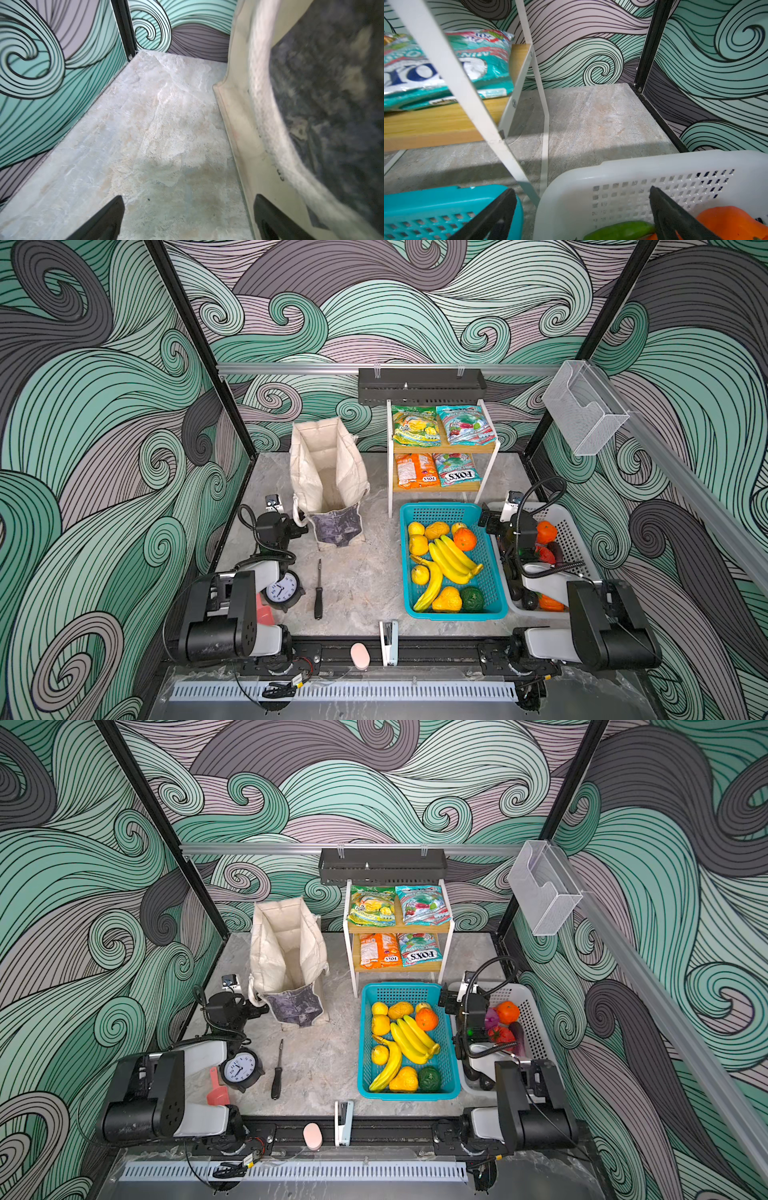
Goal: Place the food into the grocery bag and tie it
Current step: 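Raise the left arm toward the tote bag while the right arm reaches forward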
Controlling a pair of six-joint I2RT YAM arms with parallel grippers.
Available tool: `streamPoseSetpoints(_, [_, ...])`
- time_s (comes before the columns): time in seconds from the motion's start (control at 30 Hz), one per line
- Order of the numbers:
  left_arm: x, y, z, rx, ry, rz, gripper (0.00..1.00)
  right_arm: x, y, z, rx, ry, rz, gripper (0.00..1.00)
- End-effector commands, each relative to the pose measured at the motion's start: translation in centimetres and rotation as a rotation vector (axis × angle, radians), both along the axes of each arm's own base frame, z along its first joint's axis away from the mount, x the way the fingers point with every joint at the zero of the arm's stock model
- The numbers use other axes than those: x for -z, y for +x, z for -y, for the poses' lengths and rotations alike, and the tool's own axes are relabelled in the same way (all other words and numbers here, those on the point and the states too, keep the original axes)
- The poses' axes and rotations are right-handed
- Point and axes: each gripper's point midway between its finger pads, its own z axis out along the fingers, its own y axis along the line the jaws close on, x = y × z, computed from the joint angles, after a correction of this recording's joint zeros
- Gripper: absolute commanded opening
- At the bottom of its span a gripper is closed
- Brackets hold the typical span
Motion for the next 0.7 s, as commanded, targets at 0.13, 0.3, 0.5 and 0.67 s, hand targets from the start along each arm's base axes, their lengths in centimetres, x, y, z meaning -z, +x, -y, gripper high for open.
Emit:
streamPoseSetpoints(0.13, [-2.4,-1.9,-2.7,-0.206,-0.05,0.023,0.99,-1.7,-1.9,0.4,0.039,0.081,-0.041,1.0])
streamPoseSetpoints(0.3, [-2.4,-3.7,-5.1,-0.405,-0.273,0.007,0.99,-2.2,-3.3,1.3,0.147,0.275,-0.084,1.0])
streamPoseSetpoints(0.5, [-3.6,-6.0,-6.2,-0.534,-0.57,0.123,0.98,-3.6,-3.1,-1.8,-0.021,0.343,-0.134,1.0])
streamPoseSetpoints(0.67, [-8.1,-5.7,-4.7,-0.428,-0.629,0.156,0.99,-7.5,-3.9,-4.7,-0.194,0.418,-0.064,1.0])
